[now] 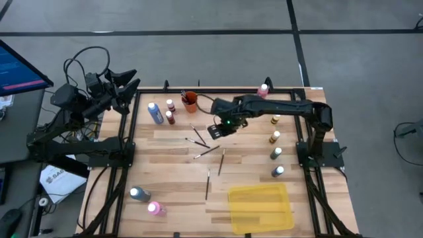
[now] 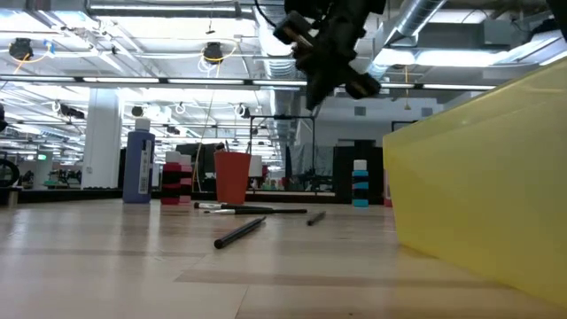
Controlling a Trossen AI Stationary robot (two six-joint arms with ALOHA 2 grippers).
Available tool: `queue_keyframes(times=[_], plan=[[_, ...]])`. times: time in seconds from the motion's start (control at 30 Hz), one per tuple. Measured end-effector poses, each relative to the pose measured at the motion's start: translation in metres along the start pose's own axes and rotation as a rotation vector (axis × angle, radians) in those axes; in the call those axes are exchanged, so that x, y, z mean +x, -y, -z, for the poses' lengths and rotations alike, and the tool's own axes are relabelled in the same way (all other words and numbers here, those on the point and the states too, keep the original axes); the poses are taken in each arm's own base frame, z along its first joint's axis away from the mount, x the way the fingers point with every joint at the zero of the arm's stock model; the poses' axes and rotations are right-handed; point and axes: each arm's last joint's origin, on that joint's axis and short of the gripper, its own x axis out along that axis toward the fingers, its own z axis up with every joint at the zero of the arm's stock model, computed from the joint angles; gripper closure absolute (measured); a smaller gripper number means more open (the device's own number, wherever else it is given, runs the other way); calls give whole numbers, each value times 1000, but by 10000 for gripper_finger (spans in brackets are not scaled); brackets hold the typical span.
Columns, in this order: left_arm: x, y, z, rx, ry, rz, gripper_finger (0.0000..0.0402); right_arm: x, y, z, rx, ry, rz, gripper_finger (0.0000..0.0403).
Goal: Pick & Place Paint Supplies
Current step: Put the black paint brush into the orange cup
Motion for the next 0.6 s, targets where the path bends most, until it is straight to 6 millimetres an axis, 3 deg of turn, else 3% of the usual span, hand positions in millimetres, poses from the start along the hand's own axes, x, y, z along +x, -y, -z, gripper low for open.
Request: queue_keyframes(times=[0.13, 0.37, 0.6], plan=[[0, 0, 0, 0, 0, 0, 190, 17, 5, 9, 25, -56, 142, 380], [0, 0, 0, 1, -2, 1, 190, 63, 18, 27, 136, -242, 425, 287], [1, 0, 2, 4, -15, 0, 190, 105, 23, 28, 213, -332, 474, 221]])
